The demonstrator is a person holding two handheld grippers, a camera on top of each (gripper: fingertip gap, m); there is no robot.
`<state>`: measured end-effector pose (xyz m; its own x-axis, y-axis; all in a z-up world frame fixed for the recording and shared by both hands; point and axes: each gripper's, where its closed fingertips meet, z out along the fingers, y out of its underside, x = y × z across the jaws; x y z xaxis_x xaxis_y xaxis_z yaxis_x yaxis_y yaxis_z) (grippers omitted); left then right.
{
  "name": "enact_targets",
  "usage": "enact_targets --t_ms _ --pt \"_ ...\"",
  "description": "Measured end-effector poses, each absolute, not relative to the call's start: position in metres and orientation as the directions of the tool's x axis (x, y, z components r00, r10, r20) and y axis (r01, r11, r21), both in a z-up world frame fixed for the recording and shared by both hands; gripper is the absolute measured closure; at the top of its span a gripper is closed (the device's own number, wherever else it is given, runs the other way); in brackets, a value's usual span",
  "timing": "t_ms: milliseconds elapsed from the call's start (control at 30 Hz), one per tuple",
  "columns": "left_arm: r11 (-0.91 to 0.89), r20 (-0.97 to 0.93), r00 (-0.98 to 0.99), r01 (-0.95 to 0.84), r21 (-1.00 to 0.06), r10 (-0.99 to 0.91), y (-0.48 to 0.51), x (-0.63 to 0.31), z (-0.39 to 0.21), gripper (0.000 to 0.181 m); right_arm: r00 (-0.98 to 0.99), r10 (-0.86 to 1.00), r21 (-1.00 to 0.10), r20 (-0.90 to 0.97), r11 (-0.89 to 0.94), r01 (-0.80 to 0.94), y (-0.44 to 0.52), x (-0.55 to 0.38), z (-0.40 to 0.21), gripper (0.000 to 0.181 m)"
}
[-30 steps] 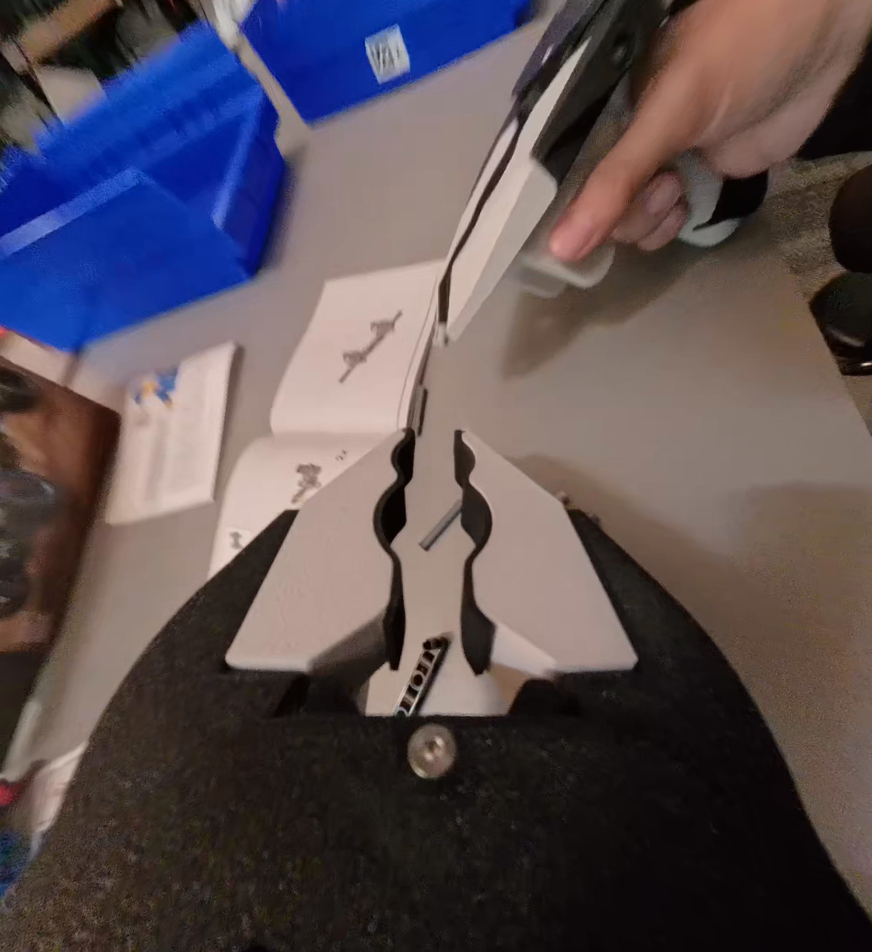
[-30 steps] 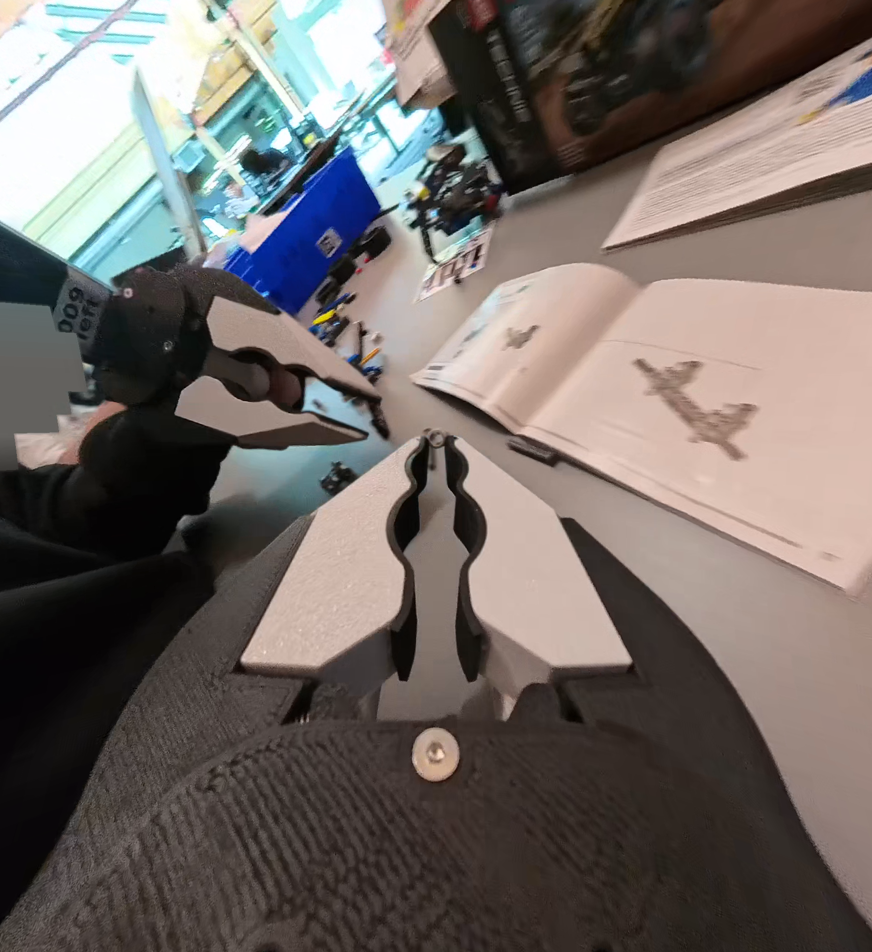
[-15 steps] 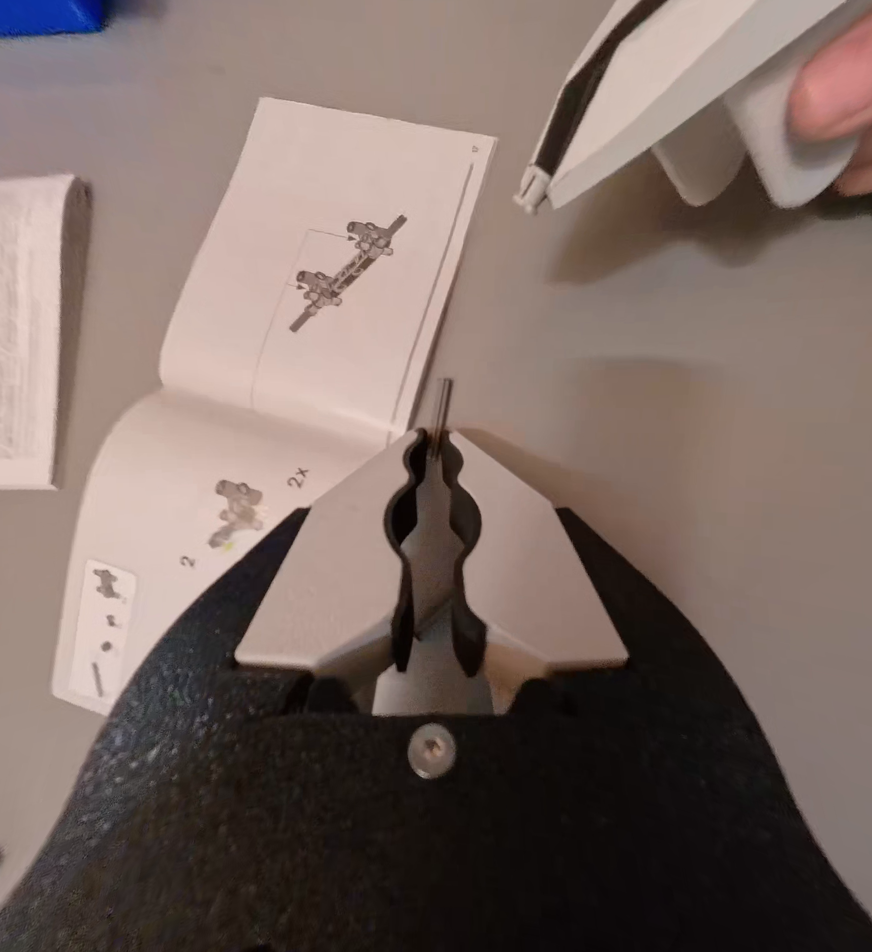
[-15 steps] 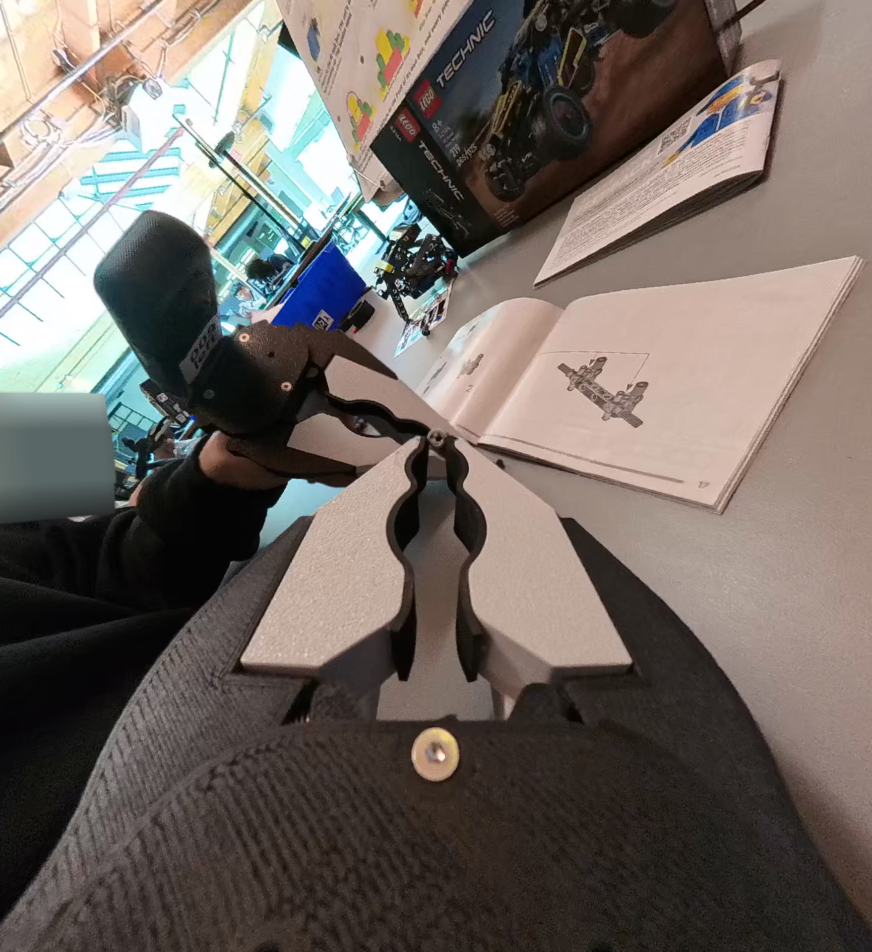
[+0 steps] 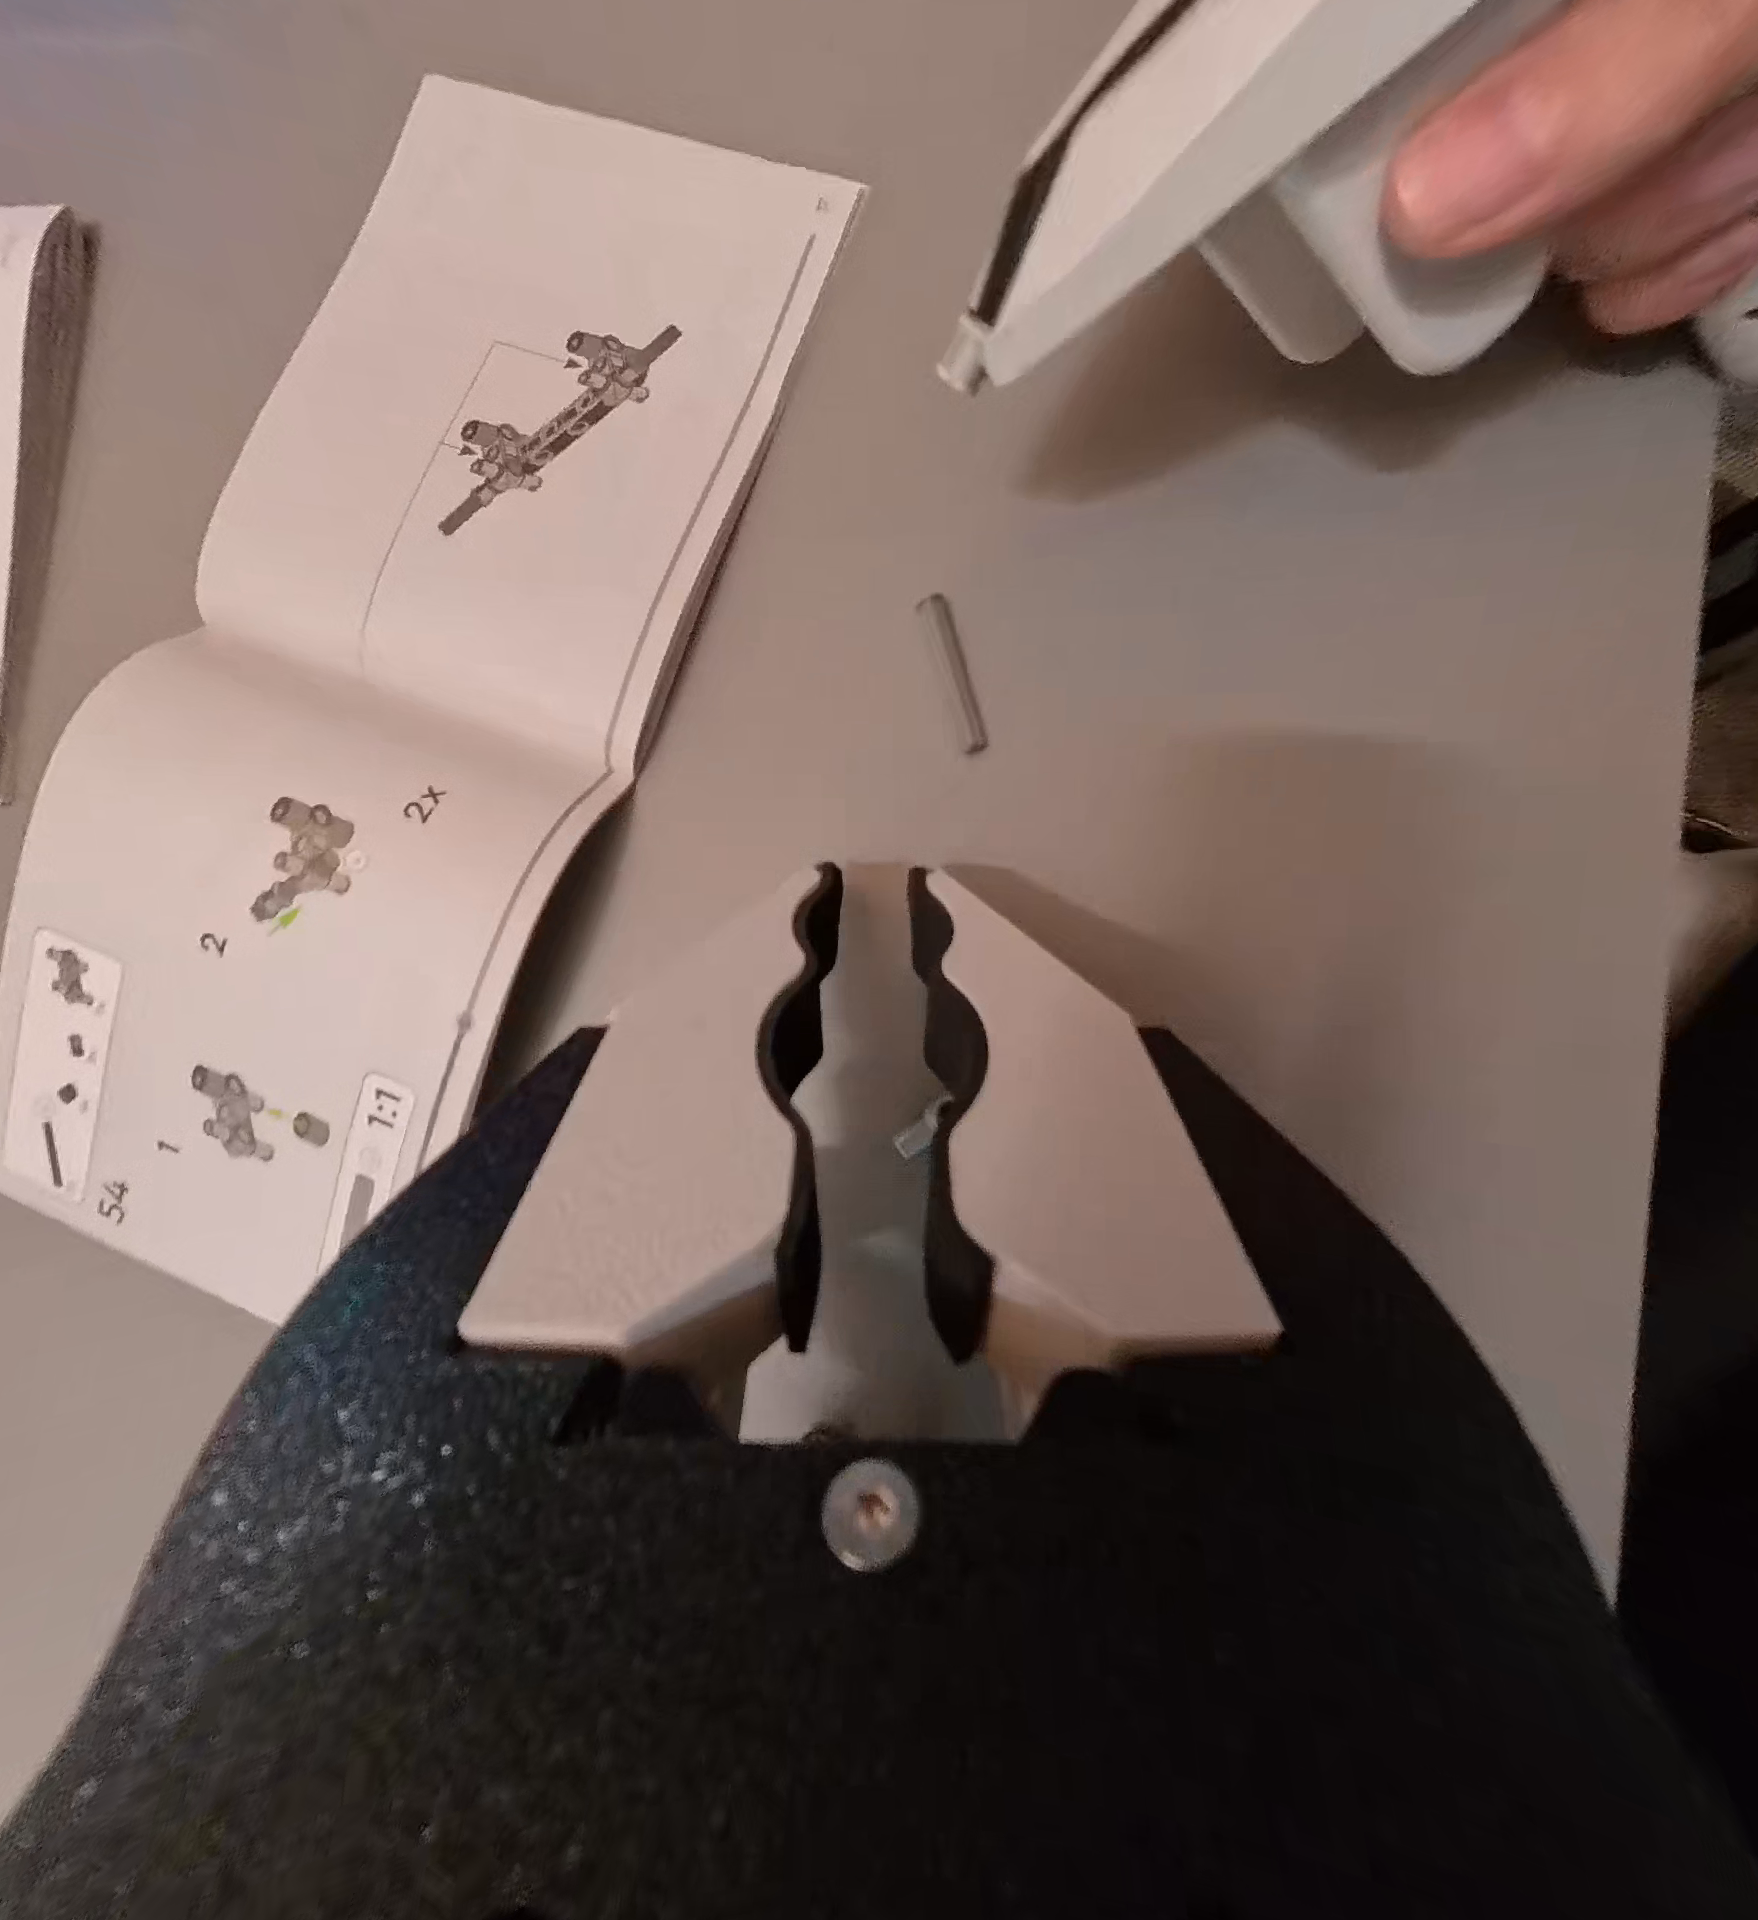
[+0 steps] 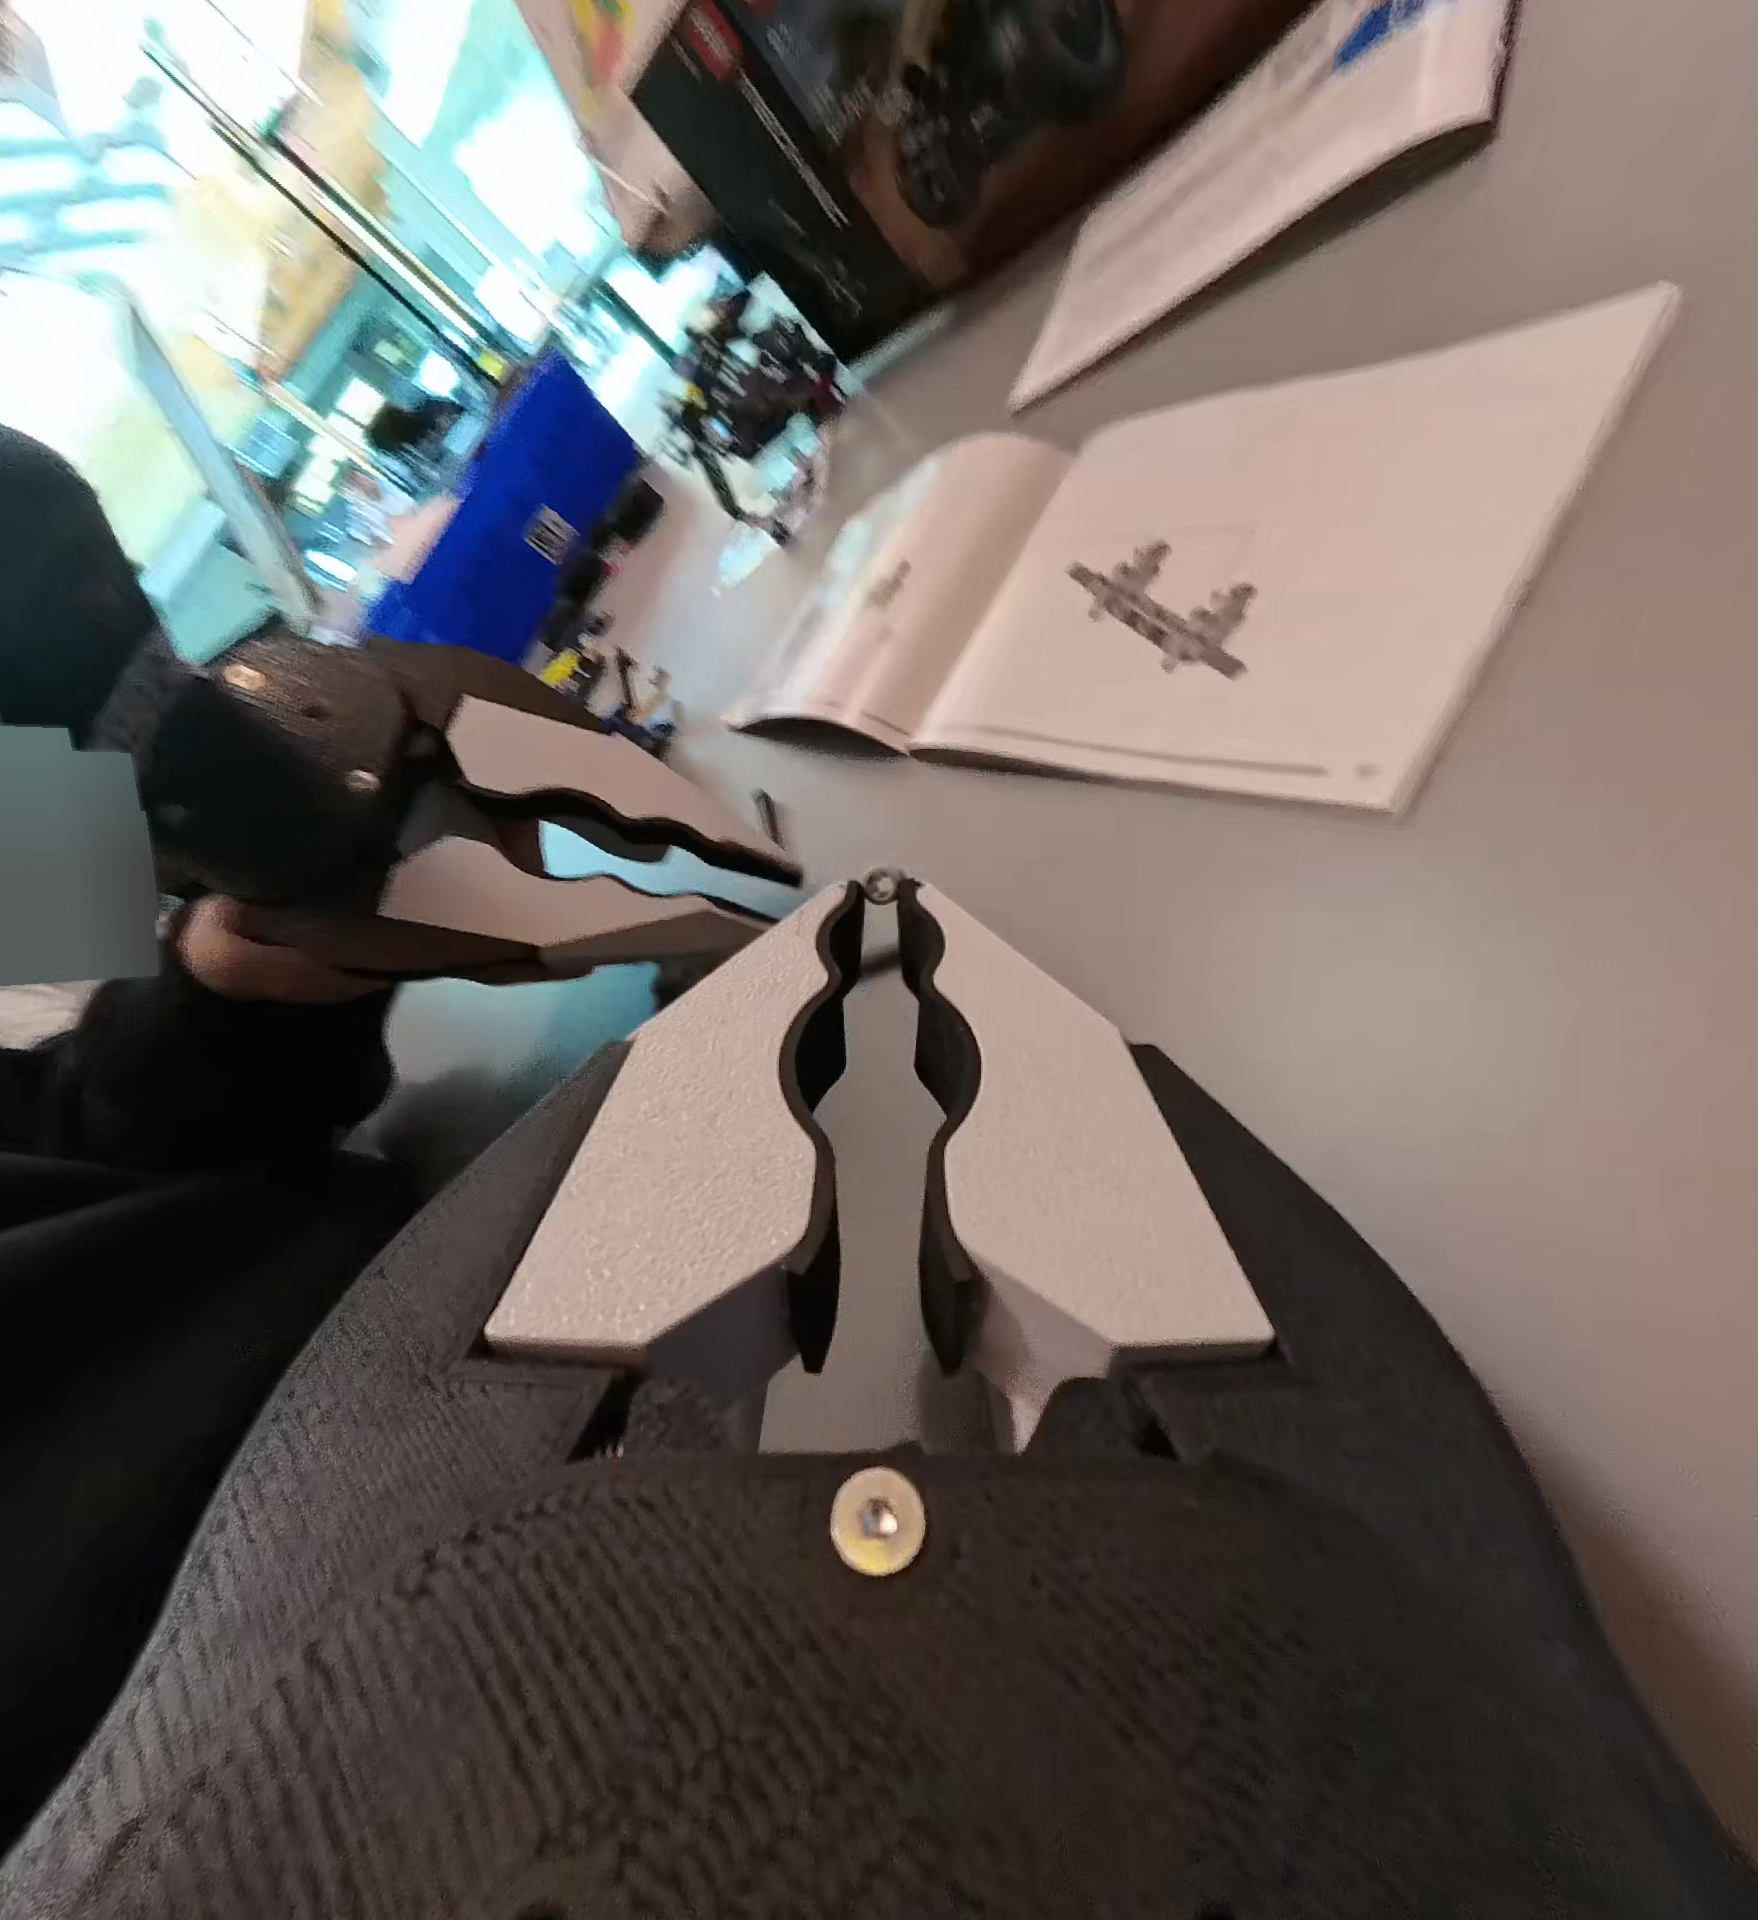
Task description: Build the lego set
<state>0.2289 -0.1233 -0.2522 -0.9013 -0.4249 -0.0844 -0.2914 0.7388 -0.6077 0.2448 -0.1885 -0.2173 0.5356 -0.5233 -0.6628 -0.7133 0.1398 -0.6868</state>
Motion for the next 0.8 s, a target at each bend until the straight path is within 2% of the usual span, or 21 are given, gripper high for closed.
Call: enact_targets --t_ms 100,333,633,800 --pt "0.73 -0.082 -0.904 -0.283 -0.622 -0.42 -0.132 0.228 -0.256 0.176 0.528 -0.606 -0.702 -0.596 0.074 -0.708 -0.196 0.243 -0.228 0.176" --pt "0.742 -0.104 -0.928 -0.214 -0.635 -0.357 -0.16 0.223 -0.257 0.181 0.57 -0.669 -0.72 -0.477 -0.075 -0.69 -0.189 0.244 -0.239 0.177" --pt "0.731 -0.095 -0.939 -0.19 -0.655 -0.33 -0.171 0.213 -0.256 0.181 0.668 -0.598 -0.713 -0.443 -0.217 -0.667 -0.152 0.242 -0.243 0.176" --pt "0.732 -0.093 -0.939 -0.193 -0.653 -0.331 -0.168 0.211 -0.256 0.18 0.692 -0.573 -0.733 -0.438 -0.217 -0.644 -0.151 0.249 -0.236 0.176"
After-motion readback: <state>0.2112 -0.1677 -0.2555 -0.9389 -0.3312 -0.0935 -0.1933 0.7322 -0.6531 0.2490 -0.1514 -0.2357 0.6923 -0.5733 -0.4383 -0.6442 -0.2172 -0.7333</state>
